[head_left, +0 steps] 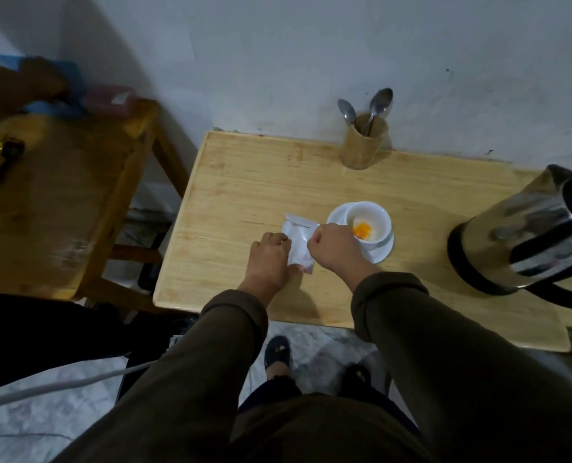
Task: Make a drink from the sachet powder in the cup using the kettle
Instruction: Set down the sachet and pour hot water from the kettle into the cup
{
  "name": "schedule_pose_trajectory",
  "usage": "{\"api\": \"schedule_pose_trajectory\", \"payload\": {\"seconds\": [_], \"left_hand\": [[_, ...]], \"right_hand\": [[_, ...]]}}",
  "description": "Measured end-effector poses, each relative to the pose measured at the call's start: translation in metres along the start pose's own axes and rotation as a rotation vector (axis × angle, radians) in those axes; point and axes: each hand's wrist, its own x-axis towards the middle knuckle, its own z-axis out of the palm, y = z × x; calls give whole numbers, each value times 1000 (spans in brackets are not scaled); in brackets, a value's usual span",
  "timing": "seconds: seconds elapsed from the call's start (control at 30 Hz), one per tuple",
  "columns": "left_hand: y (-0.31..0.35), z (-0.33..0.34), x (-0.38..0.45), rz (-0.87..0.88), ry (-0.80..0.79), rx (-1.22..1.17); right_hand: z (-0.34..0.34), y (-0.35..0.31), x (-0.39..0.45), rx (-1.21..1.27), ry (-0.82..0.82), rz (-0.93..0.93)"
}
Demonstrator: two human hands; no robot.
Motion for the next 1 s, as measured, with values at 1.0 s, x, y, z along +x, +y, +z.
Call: {"api": "schedule_pose_trajectory", "payload": {"seconds": [1.0], "left_hand": [[219,54,-16,-573,-270,-257]], "right_hand": [[-120,288,-129,229,850,292]]}}
